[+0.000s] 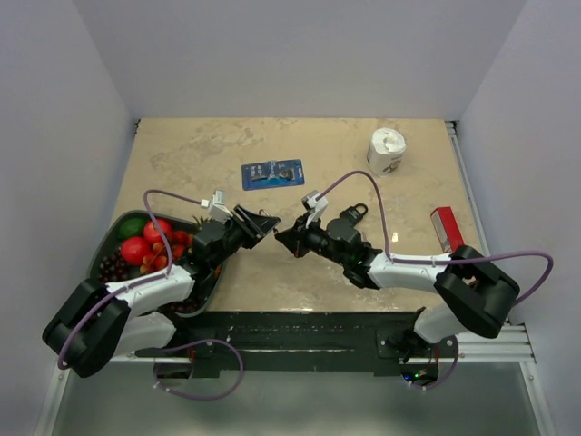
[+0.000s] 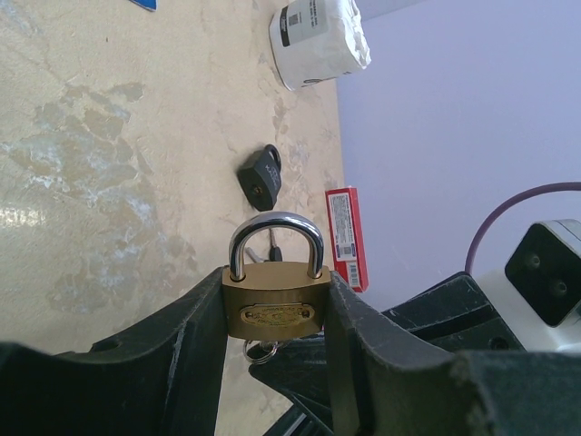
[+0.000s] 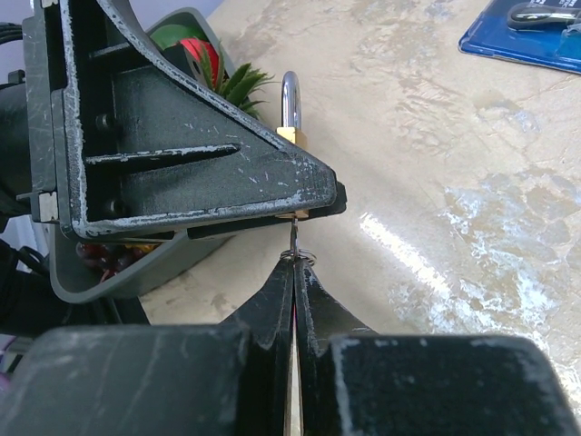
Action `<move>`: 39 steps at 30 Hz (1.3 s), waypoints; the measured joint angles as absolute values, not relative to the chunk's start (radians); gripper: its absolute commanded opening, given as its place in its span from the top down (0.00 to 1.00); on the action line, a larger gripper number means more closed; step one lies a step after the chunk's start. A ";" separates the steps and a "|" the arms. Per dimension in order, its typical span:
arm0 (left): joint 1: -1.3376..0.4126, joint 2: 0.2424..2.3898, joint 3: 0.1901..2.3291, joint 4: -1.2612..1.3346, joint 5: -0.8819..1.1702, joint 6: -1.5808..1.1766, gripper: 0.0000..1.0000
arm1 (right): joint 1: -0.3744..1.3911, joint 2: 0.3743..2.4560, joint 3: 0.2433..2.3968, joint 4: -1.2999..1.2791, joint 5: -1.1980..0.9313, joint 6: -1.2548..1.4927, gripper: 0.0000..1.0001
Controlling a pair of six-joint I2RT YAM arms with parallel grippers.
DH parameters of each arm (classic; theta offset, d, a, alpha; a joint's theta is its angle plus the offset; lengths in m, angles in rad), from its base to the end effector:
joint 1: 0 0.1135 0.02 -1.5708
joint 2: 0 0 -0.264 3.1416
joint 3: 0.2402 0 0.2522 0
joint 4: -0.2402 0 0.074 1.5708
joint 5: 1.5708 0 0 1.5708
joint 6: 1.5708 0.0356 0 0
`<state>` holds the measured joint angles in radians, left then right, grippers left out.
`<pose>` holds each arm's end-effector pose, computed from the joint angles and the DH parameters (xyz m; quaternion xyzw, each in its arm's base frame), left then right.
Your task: Unlock with the key
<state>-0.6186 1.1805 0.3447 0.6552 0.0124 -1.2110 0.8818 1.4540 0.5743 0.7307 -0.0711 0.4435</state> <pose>0.1921 -0.1373 0.1965 -0.2204 0.7357 -0.5104 0.3869 0.1887 0.2331 0.2089 -0.1873 0.7341 0.4224 0.4975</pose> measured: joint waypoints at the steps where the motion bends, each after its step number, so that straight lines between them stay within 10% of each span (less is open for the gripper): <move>1: -0.618 1.180 0.345 0.655 0.013 -1.210 1.00 | 0.882 1.454 0.574 0.730 -0.072 0.444 0.99; 13: -0.609 1.174 0.345 0.654 0.059 -1.211 1.00 | 0.880 1.393 0.543 0.720 -0.123 0.508 0.59; 39: -0.609 1.142 0.334 0.652 0.077 -1.210 1.00 | 0.881 1.430 0.551 0.735 -0.092 0.513 0.51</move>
<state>-0.6086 1.1419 0.3340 0.6518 0.0772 -1.2102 0.8806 1.4303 0.5507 0.7345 -0.0921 0.5133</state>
